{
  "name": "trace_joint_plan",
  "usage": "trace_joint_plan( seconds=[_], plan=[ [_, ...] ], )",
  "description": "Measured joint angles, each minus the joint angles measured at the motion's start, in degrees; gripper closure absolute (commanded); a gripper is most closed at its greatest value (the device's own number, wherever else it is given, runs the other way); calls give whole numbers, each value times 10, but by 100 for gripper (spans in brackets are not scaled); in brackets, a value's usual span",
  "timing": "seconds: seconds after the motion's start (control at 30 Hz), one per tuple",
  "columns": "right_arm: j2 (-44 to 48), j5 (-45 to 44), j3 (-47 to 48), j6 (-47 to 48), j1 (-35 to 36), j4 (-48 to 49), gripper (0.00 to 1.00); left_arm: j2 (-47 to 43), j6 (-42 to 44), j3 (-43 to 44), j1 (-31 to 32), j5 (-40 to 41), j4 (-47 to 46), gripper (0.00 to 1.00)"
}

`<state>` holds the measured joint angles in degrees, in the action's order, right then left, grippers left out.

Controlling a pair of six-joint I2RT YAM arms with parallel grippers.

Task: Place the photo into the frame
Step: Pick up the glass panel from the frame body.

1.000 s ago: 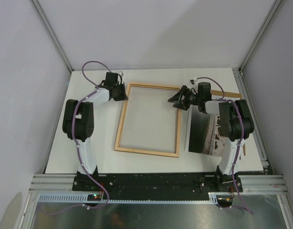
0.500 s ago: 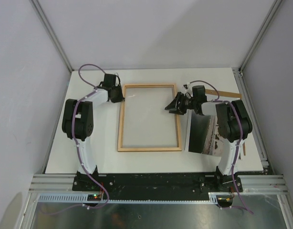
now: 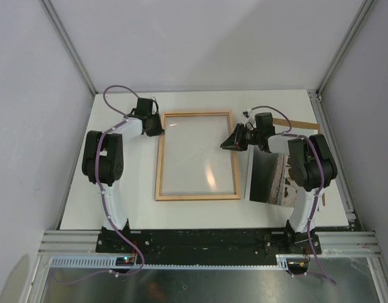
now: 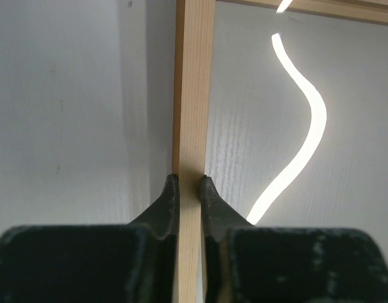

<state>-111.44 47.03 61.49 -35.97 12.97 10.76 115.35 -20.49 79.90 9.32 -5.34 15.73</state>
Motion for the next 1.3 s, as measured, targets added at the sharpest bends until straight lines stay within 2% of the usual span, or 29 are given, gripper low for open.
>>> trace_joint_plan(
  seconds=[0.07, 0.17, 0.27, 0.6, 0.87, 1.13, 1.3],
  plan=[
    [0, 0, 0, -1, 1, 0, 83, 3, 2, 0, -2, -3, 0, 65],
    [0, 0, 0, -5, 1, 0, 87, 7, 2, 3, -5, -6, 2, 49],
    [3, 0, -2, -9, 2, 0, 89, 8, -1, 6, -9, -8, 9, 44],
    [38, -2, -5, -35, 10, 11, 91, 7, -13, 9, -12, 8, 36, 69],
    [80, -18, -4, -49, 14, 7, 93, 7, -19, 9, -12, 7, 45, 97],
    [111, -31, 4, -45, 18, -23, 99, 14, -23, 23, -9, 9, 58, 100],
    [112, -41, 17, -29, 24, -49, 85, 14, -24, 26, -8, 11, 64, 100]
  ],
)
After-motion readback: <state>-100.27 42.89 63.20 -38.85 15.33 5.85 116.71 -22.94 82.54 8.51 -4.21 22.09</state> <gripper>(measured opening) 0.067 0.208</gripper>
